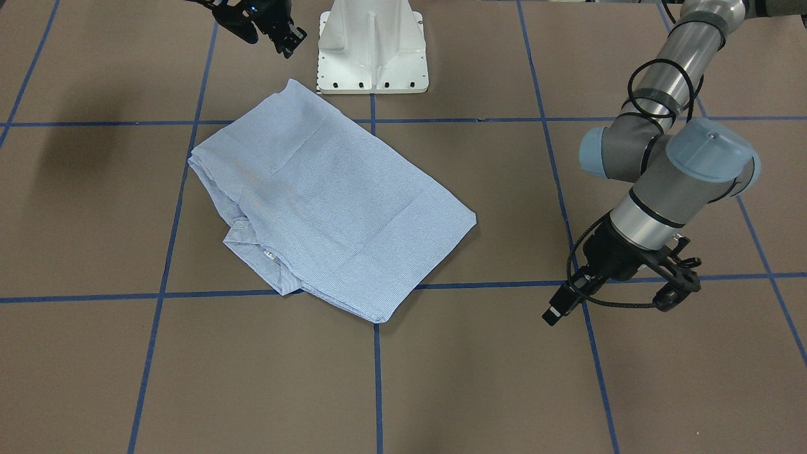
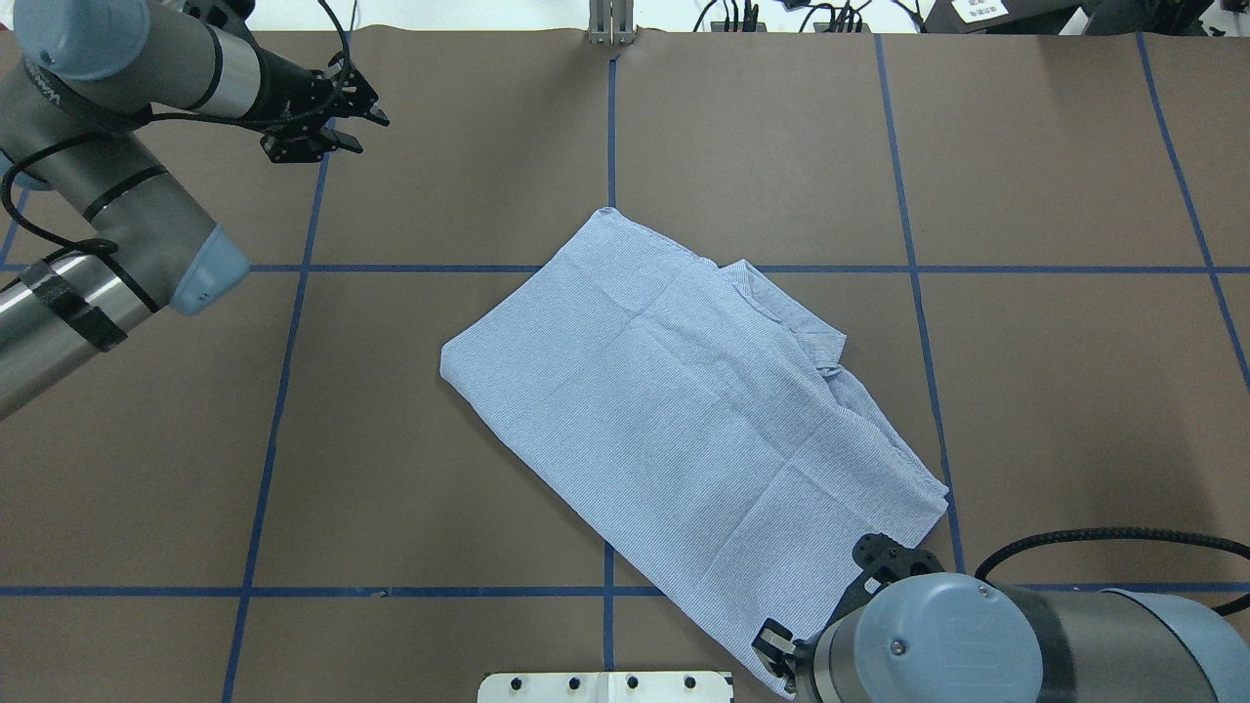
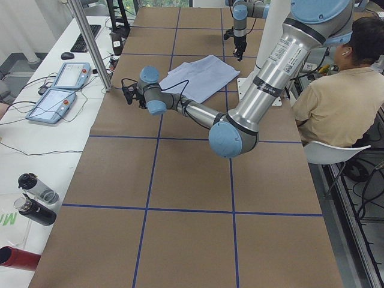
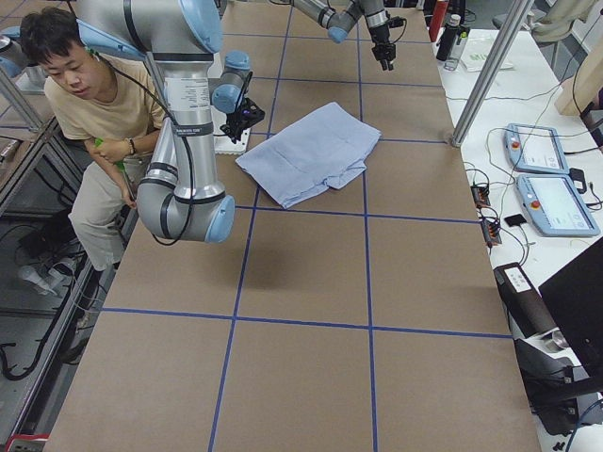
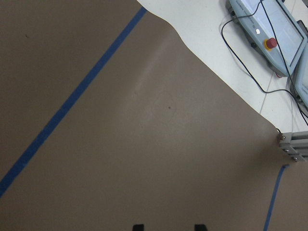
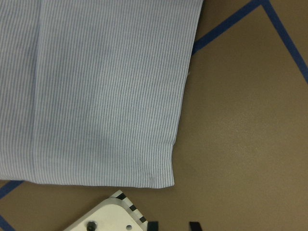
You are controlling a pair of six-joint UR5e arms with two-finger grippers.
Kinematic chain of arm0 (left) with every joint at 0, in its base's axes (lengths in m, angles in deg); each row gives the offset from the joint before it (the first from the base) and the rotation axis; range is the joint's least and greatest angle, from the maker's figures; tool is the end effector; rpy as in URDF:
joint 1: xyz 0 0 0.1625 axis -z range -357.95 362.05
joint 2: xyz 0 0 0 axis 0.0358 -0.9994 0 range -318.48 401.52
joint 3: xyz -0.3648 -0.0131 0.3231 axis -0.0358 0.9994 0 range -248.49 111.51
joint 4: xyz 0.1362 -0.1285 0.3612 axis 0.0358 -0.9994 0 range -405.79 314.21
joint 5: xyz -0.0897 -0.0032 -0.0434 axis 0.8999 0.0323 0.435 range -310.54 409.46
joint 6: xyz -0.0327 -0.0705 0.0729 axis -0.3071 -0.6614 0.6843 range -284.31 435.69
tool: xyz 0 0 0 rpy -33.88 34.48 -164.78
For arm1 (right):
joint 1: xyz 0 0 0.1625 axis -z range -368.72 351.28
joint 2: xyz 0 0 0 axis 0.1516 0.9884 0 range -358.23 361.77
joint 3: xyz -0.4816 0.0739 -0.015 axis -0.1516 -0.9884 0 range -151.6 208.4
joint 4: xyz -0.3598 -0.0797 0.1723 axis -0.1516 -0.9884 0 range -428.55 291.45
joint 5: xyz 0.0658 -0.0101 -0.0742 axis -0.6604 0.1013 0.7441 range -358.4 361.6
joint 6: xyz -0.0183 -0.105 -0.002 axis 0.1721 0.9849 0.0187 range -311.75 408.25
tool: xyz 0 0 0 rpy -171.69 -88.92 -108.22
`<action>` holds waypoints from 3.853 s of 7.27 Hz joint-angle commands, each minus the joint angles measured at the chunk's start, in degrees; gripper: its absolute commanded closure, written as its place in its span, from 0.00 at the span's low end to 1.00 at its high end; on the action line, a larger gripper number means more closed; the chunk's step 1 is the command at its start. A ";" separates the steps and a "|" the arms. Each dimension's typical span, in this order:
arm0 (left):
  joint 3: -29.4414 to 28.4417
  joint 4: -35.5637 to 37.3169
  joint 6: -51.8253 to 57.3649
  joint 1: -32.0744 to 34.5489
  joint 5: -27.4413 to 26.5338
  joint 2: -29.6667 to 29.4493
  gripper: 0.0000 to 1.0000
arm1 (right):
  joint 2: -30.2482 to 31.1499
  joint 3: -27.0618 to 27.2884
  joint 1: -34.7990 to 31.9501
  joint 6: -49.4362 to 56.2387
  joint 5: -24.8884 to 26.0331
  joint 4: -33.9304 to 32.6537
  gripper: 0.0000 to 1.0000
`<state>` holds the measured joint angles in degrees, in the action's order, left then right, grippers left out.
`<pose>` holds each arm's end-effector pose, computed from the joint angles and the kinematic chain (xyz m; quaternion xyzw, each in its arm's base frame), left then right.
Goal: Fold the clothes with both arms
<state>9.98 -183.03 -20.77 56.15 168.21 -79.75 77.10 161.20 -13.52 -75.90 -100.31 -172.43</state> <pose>0.3674 -0.6474 0.3942 0.0265 0.5726 -0.2892 0.7667 -0.4633 -0.1506 0.3169 -0.1867 -0.3328 0.2715 0.8835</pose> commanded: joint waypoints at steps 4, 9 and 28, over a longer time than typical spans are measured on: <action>15.66 0.66 -8.82 -19.76 -9.01 12.11 0.35 | -6.67 -2.88 -22.57 3.62 1.01 0.44 0.00; 13.29 0.66 -8.57 -22.19 -9.94 11.14 0.43 | -6.52 -7.03 -27.28 11.64 1.01 0.70 0.00; -18.51 -1.63 10.06 -4.46 -11.49 -15.27 0.47 | -9.94 -12.56 -17.21 6.32 7.84 0.79 0.00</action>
<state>-13.06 -184.93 -11.19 49.30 152.64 -98.24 67.82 149.33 -34.10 -66.99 -94.47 -171.65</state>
